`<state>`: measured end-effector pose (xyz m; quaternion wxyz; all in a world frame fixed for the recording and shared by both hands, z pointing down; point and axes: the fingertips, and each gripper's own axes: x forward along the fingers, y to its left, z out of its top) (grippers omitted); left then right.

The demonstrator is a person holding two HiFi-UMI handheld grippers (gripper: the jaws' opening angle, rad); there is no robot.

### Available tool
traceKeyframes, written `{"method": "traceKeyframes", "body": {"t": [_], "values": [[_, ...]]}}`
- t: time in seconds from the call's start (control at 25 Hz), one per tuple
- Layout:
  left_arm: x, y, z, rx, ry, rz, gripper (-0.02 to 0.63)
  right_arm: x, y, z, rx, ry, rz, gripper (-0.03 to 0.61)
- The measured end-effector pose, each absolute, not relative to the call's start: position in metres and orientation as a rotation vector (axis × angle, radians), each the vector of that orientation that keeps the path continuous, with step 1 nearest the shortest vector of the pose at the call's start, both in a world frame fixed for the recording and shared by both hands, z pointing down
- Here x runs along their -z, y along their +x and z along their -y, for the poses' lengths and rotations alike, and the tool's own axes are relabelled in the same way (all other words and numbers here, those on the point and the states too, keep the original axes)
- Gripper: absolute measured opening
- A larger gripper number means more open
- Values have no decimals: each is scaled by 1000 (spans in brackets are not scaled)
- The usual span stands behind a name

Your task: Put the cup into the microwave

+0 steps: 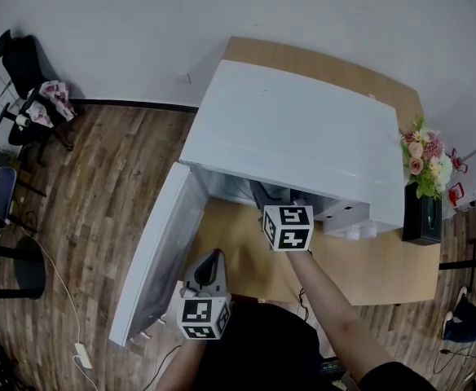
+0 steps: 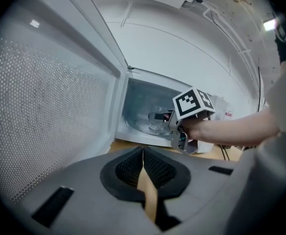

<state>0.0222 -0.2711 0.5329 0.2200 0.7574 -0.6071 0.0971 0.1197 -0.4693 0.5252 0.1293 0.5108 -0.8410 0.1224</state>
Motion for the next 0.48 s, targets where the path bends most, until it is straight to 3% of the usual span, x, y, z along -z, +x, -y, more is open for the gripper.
{"method": "traceKeyframes", "body": {"t": [0.48], "values": [[-531,28,257,-269,2115,1670,6,-525,124,447,-355,1477,2449,344]]}}
